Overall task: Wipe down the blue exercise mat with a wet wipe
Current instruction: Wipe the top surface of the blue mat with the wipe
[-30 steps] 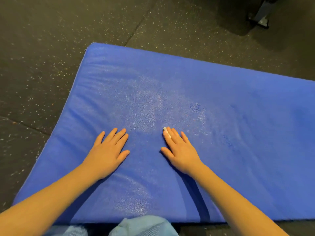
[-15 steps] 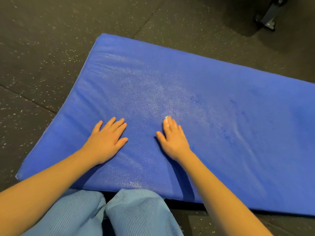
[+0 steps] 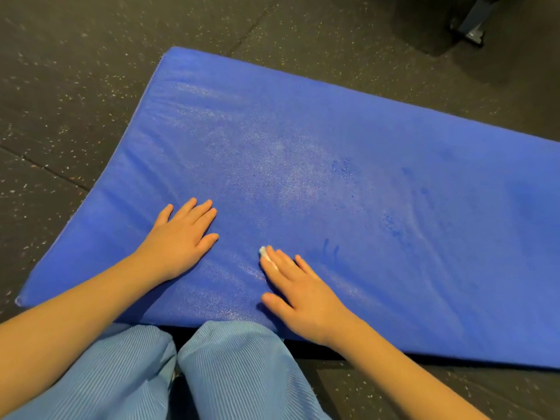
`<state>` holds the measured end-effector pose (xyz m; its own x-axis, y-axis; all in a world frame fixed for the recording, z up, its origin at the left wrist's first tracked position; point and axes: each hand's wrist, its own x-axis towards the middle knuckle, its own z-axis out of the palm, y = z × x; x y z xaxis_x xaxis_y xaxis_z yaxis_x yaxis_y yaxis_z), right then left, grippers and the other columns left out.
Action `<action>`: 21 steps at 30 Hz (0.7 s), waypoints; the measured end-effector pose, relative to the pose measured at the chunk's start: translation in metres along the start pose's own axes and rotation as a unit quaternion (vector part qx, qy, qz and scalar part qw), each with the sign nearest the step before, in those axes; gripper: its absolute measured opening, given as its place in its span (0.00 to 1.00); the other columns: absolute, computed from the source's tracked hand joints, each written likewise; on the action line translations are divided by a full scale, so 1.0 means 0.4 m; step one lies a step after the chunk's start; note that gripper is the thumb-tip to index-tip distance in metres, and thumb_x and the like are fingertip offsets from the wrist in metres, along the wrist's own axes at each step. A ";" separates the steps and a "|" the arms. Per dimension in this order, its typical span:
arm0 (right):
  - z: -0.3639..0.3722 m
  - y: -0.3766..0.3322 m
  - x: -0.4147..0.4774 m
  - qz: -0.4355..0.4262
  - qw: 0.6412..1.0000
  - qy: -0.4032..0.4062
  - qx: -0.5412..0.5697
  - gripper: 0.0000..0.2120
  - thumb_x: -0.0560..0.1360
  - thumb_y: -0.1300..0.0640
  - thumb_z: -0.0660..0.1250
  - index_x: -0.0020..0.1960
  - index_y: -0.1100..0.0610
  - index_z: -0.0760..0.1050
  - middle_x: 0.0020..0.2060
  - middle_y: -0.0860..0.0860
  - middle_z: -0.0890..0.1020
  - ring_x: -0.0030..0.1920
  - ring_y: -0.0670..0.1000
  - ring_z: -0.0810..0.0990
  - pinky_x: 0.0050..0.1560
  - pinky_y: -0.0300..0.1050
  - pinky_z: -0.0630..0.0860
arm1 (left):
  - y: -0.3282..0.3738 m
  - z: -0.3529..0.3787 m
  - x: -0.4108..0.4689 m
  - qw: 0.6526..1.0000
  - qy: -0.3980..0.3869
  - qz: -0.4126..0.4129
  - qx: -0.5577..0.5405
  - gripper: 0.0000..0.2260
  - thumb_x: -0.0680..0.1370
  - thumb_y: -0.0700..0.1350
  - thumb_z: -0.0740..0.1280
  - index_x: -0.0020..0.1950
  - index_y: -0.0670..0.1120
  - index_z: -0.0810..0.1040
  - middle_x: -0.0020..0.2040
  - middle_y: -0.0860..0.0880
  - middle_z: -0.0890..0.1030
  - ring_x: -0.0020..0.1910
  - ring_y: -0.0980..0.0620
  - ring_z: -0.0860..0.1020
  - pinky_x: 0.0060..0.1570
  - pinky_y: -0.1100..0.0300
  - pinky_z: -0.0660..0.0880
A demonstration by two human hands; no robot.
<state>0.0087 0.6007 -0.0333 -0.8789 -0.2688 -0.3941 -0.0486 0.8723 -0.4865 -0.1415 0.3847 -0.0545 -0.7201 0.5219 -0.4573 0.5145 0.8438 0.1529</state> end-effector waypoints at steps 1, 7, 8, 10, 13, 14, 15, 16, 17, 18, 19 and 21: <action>-0.003 0.020 -0.004 0.018 1.000 0.009 -0.008 0.42 0.71 0.30 0.31 0.79 0.50 0.44 0.78 0.43 0.44 0.77 0.43 0.41 0.73 0.40 0.33 | 0.003 -0.004 0.000 1.000 -0.001 -0.002 -0.001 0.26 0.83 0.57 0.47 0.79 0.49 0.48 0.79 0.54 0.45 0.78 0.52 0.43 0.75 0.48 0.42; 0.014 -0.007 0.024 0.078 0.993 0.033 0.082 0.31 0.80 0.39 0.44 0.79 0.51 0.44 0.77 0.42 0.43 0.75 0.41 0.39 0.75 0.42 0.36 | 0.030 -0.005 -0.007 0.999 -0.030 0.031 -0.011 0.36 0.76 0.68 0.40 0.79 0.50 0.49 0.79 0.54 0.44 0.78 0.53 0.42 0.75 0.48 0.41; 0.021 -0.028 -0.008 0.036 0.995 0.017 0.091 0.32 0.79 0.38 0.42 0.79 0.50 0.44 0.76 0.40 0.43 0.74 0.38 0.38 0.74 0.39 0.35 | 0.033 -0.002 -0.013 0.999 -0.031 0.037 -0.012 0.40 0.71 0.69 0.36 0.79 0.50 0.48 0.79 0.54 0.43 0.78 0.53 0.41 0.75 0.49 0.41; 0.026 -0.032 -0.077 -0.015 0.996 0.000 0.083 0.32 0.78 0.37 0.40 0.78 0.48 0.43 0.76 0.38 0.43 0.74 0.36 0.38 0.73 0.36 0.34 | 0.032 0.003 -0.019 0.999 -0.029 0.038 -0.013 0.46 0.65 0.69 0.30 0.79 0.50 0.47 0.79 0.54 0.43 0.78 0.53 0.41 0.74 0.49 0.41; 0.018 0.018 -0.084 0.014 0.999 0.022 0.041 0.33 0.76 0.34 0.35 0.77 0.47 0.42 0.74 0.37 0.42 0.75 0.36 0.39 0.75 0.41 0.37 | 0.033 0.005 -0.020 0.999 -0.025 0.037 -0.015 0.45 0.66 0.69 0.30 0.79 0.50 0.47 0.79 0.54 0.43 0.78 0.54 0.41 0.75 0.50 0.40; 0.020 0.021 -0.066 0.024 0.998 0.035 0.037 0.36 0.75 0.32 0.33 0.78 0.48 0.43 0.74 0.37 0.42 0.75 0.38 0.39 0.75 0.41 0.37 | 0.035 0.005 -0.019 0.999 -0.025 0.037 -0.014 0.42 0.69 0.69 0.32 0.79 0.50 0.46 0.79 0.54 0.43 0.77 0.54 0.41 0.75 0.50 0.40; 0.024 0.012 -0.048 0.027 0.998 0.039 0.051 0.38 0.74 0.32 0.33 0.78 0.49 0.44 0.75 0.39 0.42 0.76 0.39 0.40 0.75 0.39 0.37 | 0.036 0.005 -0.019 0.999 -0.024 0.037 -0.011 0.38 0.73 0.68 0.36 0.79 0.50 0.46 0.79 0.54 0.43 0.77 0.54 0.41 0.75 0.50 0.40; 0.030 -0.003 -0.037 0.020 0.997 0.034 0.072 0.36 0.75 0.34 0.35 0.78 0.51 0.45 0.75 0.40 0.43 0.76 0.40 0.40 0.74 0.37 0.36 | 0.038 0.002 -0.021 0.999 -0.025 0.036 -0.006 0.34 0.77 0.66 0.39 0.79 0.50 0.46 0.79 0.54 0.43 0.77 0.54 0.41 0.75 0.50 0.40; 0.036 -0.017 -0.038 0.005 0.996 0.027 0.086 0.34 0.76 0.37 0.38 0.78 0.51 0.45 0.76 0.41 0.44 0.76 0.40 0.40 0.73 0.36 0.35 | 0.040 -0.003 -0.023 0.999 -0.027 0.036 -0.004 0.30 0.81 0.63 0.43 0.79 0.50 0.47 0.79 0.54 0.43 0.77 0.54 0.41 0.75 0.50 0.40; 0.041 -0.025 -0.054 -0.011 0.996 0.021 0.091 0.32 0.77 0.41 0.41 0.78 0.51 0.45 0.77 0.42 0.45 0.76 0.39 0.41 0.73 0.35 0.36 | 0.039 -0.009 -0.026 0.999 -0.028 0.036 -0.007 0.29 0.82 0.61 0.46 0.79 0.50 0.47 0.79 0.54 0.43 0.77 0.54 0.41 0.75 0.50 0.40; 0.041 -0.020 -0.079 -0.026 0.996 0.018 0.087 0.30 0.78 0.43 0.44 0.78 0.50 0.45 0.77 0.42 0.45 0.76 0.39 0.41 0.73 0.35 0.36 | 0.038 -0.013 -0.029 0.999 -0.031 0.039 -0.009 0.29 0.82 0.62 0.47 0.79 0.50 0.48 0.79 0.54 0.44 0.77 0.54 0.41 0.75 0.50 0.40; 0.039 0.018 -0.139 -0.038 0.997 0.025 0.061 0.30 0.79 0.45 0.52 0.78 0.48 0.46 0.77 0.41 0.46 0.76 0.39 0.42 0.74 0.36 0.37 | 0.037 -0.020 -0.037 0.998 -0.037 0.048 -0.023 0.36 0.75 0.68 0.41 0.79 0.51 0.49 0.79 0.55 0.45 0.77 0.55 0.41 0.75 0.51 0.39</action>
<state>0.0645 0.6157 -0.0271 -0.8973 -0.3096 -0.3145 -0.0616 0.7935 -0.6055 -0.1272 0.3905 -0.0386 -0.6306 0.5915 -0.5025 0.5567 0.7959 0.2381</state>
